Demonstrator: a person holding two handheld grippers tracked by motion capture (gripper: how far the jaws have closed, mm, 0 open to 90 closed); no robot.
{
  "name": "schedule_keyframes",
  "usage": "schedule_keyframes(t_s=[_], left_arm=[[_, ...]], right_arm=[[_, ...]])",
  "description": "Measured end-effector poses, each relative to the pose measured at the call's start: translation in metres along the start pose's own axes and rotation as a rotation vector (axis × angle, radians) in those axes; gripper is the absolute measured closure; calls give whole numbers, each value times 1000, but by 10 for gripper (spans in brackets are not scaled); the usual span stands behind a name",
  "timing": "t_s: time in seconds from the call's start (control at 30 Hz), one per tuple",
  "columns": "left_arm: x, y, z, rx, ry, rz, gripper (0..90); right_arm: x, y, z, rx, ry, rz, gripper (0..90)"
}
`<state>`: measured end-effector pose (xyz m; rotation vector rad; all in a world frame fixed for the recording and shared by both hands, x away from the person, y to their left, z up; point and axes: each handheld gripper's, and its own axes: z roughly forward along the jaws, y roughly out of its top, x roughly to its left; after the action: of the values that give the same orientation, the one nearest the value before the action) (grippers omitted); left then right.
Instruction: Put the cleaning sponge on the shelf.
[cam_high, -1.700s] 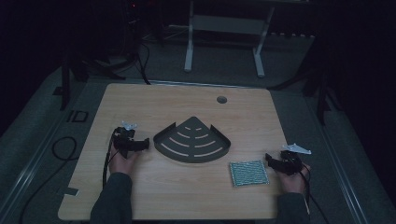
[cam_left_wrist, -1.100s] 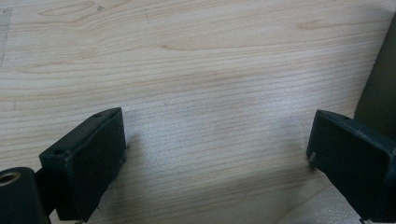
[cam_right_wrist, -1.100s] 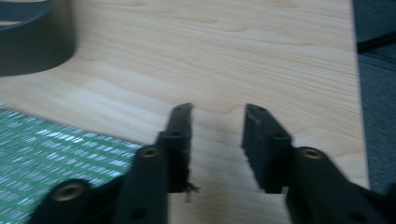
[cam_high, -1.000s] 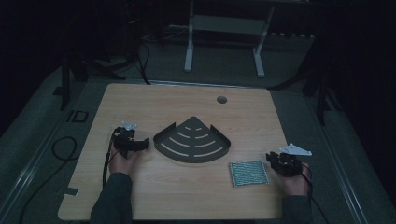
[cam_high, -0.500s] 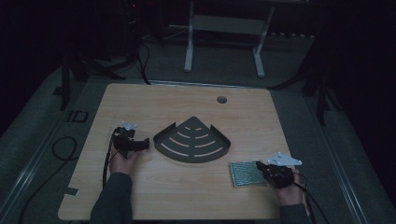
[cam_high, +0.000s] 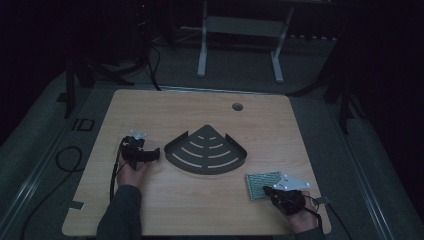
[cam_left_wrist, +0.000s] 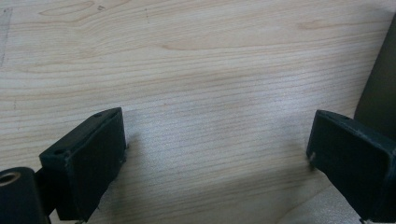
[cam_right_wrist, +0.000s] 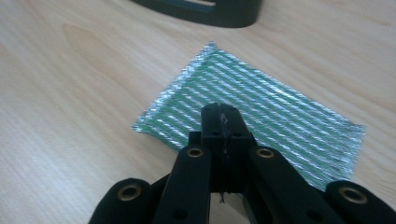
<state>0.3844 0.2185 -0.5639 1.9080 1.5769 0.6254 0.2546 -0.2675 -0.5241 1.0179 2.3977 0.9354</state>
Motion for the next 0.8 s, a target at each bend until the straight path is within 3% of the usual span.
schedule_keyframes(t_s=[0.23,0.8], left_arm=[[0,0,0,0,0,0,50],[0,0,0,0,0,0,49]], right_arm=[[7,6,17,37,22,-25,899],[13,28,38,39,37,-59,897]])
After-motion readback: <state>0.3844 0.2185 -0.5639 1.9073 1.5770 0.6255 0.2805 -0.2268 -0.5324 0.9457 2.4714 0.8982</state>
